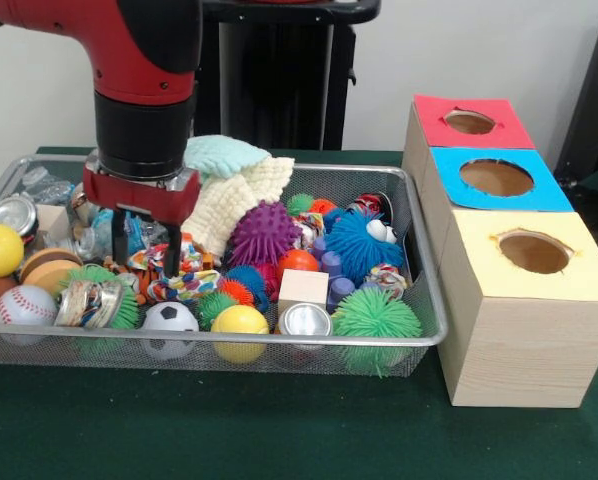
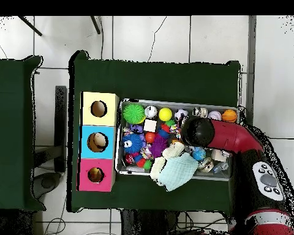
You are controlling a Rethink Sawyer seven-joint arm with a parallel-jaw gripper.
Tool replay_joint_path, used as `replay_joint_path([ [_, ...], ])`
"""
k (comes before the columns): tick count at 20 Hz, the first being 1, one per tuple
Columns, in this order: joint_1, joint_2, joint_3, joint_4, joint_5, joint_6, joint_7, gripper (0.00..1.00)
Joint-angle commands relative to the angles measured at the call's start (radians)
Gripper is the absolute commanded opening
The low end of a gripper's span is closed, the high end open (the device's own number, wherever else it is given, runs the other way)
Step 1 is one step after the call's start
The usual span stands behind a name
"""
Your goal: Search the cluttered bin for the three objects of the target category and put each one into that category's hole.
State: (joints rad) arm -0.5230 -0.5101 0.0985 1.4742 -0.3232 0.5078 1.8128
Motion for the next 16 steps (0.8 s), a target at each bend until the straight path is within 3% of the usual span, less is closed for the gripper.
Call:
replay_joint_path([
  [1, -0.022, 0.008, -0.024, 0.074, 0.015, 0.029, 0.104, 1.00],
  [12, 0.006, 0.017, -0.050, 0.055, 0.009, 0.023, 0.108, 1.00],
  [13, 0.012, 0.017, -0.054, 0.061, 0.009, -0.004, 0.124, 1.00],
  [16, 0.085, 0.029, -0.136, 0.067, -0.012, -0.238, 0.275, 1.00],
])
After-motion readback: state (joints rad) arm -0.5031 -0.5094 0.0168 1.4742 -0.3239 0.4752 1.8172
